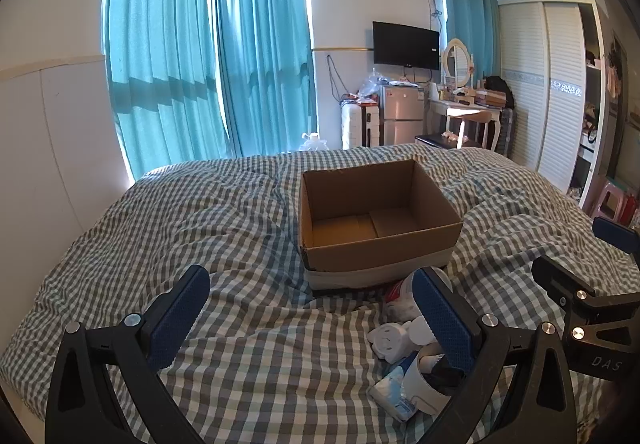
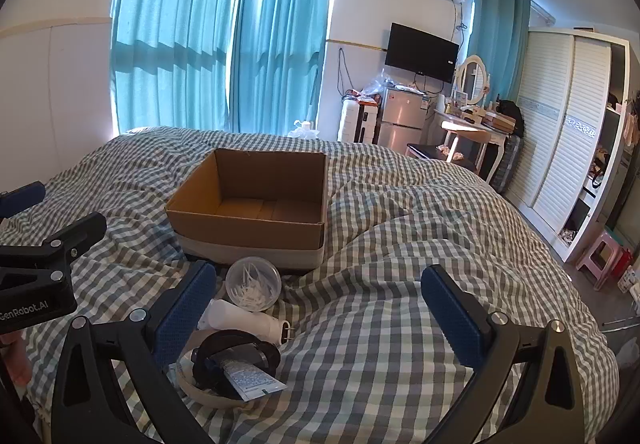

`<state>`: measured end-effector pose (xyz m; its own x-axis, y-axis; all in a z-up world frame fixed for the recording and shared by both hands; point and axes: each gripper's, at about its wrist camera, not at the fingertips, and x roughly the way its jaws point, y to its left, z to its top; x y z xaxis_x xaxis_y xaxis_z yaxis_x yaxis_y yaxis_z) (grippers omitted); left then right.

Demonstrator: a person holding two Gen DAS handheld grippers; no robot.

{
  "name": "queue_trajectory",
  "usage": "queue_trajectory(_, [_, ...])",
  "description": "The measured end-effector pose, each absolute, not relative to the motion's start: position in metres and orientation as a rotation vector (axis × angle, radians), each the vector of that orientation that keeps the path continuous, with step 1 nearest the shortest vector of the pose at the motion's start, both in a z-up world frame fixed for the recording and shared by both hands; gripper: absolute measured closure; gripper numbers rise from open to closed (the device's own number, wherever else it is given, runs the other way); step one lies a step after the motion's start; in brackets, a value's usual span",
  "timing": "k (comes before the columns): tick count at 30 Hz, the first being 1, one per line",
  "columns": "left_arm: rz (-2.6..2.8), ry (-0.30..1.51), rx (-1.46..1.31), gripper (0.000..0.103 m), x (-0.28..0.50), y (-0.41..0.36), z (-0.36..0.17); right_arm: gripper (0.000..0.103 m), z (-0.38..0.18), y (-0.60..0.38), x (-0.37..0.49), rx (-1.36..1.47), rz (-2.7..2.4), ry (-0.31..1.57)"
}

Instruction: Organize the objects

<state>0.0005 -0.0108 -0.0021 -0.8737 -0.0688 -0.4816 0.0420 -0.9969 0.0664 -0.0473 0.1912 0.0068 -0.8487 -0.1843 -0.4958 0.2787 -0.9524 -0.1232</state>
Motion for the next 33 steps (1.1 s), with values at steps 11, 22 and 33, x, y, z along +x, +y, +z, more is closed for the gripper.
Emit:
queue_trajectory(11, [-2.979,-0.095,0.753,0.000,0.0024,-0.0101,-0.0003,0.000,0.0035,0.1890,-0.0481,0.723,-2.788,0.279])
queue_trajectory(22, [-2.972,-0.097,0.762,0.000,0.0026,-0.0108,-0.0024,0.000,0.0040,0.1880,-0.0464,0.726,-2.774,0.281])
queue_trajectory(33, [-2.969,-0.095,0.770,0.000,0.0027,-0.0097,-0.0049,0.000,0.0043,0.1871,-0.0459,0.734,-2.768,0.268])
